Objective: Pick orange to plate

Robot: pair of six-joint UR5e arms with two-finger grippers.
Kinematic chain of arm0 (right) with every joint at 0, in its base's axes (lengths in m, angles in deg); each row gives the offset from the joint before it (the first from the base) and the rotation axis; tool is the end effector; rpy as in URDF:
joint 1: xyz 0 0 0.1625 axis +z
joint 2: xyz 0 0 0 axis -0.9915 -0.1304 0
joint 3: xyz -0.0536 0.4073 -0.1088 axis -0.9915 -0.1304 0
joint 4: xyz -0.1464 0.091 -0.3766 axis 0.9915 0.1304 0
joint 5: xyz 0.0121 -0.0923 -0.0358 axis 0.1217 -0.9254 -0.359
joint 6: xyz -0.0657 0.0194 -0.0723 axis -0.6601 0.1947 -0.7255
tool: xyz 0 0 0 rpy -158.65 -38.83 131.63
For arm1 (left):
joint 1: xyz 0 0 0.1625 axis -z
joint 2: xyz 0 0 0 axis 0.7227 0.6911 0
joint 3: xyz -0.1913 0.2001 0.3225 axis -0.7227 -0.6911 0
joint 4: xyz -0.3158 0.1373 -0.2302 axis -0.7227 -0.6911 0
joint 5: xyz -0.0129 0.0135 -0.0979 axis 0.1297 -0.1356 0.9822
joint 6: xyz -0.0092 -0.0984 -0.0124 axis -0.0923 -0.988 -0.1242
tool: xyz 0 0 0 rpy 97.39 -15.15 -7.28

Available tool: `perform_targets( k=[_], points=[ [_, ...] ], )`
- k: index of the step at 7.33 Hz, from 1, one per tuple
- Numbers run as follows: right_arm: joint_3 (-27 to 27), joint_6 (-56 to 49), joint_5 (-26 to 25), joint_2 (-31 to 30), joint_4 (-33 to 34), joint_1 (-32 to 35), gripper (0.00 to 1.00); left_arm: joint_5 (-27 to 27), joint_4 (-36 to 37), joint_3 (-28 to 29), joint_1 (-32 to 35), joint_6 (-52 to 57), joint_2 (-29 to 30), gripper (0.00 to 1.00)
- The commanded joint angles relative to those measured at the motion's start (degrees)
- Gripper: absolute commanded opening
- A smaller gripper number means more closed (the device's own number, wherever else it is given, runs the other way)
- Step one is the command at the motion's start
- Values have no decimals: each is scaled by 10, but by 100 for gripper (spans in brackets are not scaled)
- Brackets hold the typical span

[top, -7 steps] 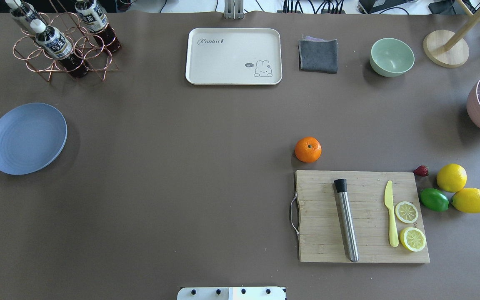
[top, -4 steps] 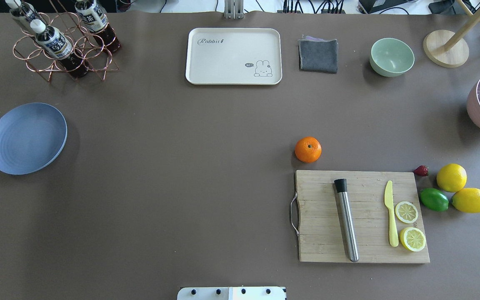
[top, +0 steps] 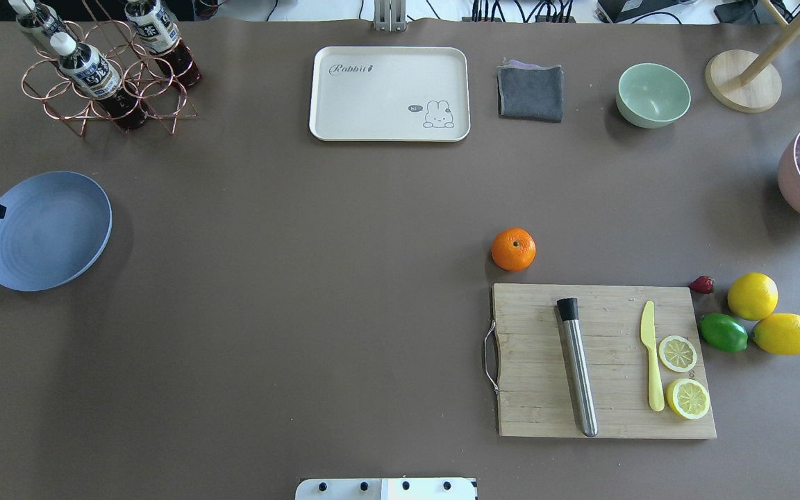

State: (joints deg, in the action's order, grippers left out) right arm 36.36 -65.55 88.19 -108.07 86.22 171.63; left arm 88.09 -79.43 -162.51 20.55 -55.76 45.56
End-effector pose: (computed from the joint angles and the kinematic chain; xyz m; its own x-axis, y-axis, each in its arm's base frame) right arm 0.0507 -0.4696 0.6356 0.6409 -0.1929 0.7430 0.1259 0.9812 0.1462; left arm 0.1518 -0.5323 0.6600 0.6839 0.0580 -0.7273 0.0230 0.9946 0.1009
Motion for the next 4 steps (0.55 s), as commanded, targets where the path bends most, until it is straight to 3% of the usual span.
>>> perform_targets(
  k=[1, 4],
  points=[
    [0, -1, 0, 1, 0, 0, 100, 1, -18, 16, -2, -1, 1, 81],
    [6, 0, -1, 1, 0, -4, 100, 3, -23, 18, -2, -17, 1, 74]
  ],
)
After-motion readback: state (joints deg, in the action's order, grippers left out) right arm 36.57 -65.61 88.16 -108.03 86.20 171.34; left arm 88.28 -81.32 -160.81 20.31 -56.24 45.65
